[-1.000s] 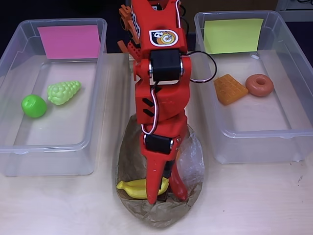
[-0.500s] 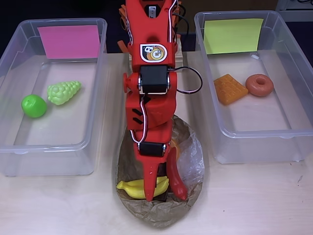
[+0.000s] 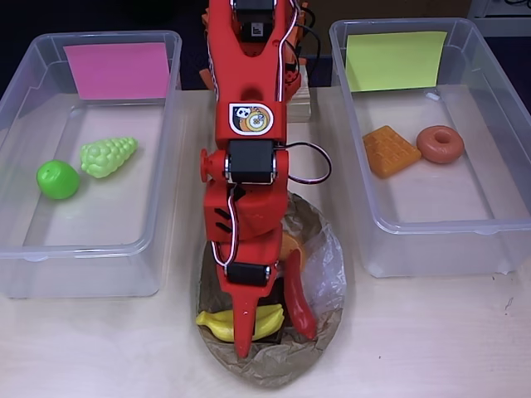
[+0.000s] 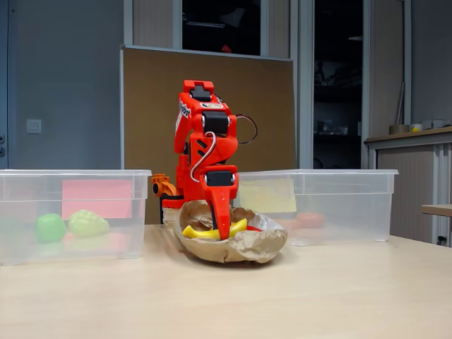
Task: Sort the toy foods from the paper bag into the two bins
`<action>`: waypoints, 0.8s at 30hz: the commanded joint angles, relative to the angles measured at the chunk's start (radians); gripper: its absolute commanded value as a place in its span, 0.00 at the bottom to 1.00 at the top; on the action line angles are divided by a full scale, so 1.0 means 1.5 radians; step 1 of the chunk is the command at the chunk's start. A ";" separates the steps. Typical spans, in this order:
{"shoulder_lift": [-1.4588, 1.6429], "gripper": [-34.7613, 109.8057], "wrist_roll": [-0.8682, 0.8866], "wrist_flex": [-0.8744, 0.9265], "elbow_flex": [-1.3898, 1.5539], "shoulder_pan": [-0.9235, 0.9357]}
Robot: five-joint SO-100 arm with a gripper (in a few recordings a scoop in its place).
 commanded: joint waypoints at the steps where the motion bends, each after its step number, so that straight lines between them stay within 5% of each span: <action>1: -0.005 0.45 0.010 0.012 -0.033 -0.015; 9: 0.021 0.33 0.048 0.044 -0.043 -0.015; 24: 0.180 0.32 0.055 0.200 -0.102 -0.002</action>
